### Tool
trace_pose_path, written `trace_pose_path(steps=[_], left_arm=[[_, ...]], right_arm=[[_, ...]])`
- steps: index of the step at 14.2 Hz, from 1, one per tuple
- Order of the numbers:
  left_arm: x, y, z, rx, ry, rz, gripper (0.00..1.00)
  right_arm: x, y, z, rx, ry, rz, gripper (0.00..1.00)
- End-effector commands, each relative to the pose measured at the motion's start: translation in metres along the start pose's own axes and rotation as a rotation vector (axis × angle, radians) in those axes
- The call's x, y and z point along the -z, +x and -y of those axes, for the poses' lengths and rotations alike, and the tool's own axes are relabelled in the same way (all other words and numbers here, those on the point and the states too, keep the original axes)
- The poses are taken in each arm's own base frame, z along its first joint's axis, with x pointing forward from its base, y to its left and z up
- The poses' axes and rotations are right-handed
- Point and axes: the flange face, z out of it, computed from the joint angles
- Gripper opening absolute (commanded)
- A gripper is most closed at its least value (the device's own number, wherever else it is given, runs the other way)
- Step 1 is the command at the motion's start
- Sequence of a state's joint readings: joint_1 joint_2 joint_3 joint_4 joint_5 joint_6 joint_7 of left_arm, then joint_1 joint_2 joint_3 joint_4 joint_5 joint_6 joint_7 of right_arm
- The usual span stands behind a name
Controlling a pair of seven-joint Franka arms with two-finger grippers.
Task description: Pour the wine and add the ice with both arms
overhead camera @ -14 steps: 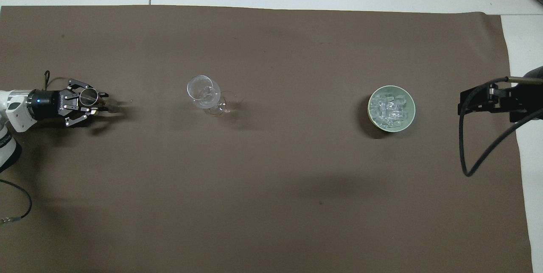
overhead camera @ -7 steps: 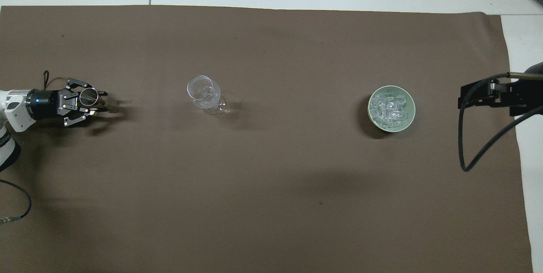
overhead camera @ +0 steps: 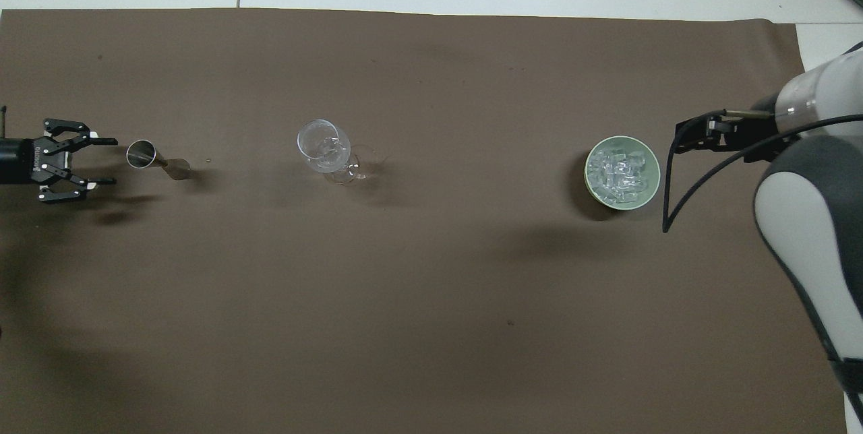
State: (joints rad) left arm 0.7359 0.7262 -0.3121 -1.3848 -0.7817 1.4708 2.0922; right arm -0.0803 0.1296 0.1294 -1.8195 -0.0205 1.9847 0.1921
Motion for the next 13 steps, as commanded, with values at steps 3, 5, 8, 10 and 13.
trace_pose_path(steps=[3, 5, 8, 10, 13], left_arm=[[-0.014, 0.119, -0.008, 0.173, -0.021, 0.223, 0.78], [-0.023, 0.185, -0.013, 0.24, 0.042, 0.385, 0.79], [-0.062, 0.263, -0.014, 0.256, 0.159, 0.543, 0.8], [-0.088, 0.298, -0.02, 0.354, 0.264, 0.631, 0.81], [-0.113, 0.314, -0.028, 0.61, 0.411, 0.709, 0.88]], right_arm=[[-0.072, 0.005, 0.007, 0.062, -0.035, 0.004, 0.95], [-0.096, 0.004, 0.013, 0.073, -0.037, 0.012, 0.93], [-0.129, 0.0, 0.016, 0.07, -0.033, 0.02, 0.86], [-0.13, -0.003, 0.017, 0.073, -0.034, 0.026, 0.8], [-0.131, -0.008, 0.018, 0.076, -0.038, 0.036, 0.42]])
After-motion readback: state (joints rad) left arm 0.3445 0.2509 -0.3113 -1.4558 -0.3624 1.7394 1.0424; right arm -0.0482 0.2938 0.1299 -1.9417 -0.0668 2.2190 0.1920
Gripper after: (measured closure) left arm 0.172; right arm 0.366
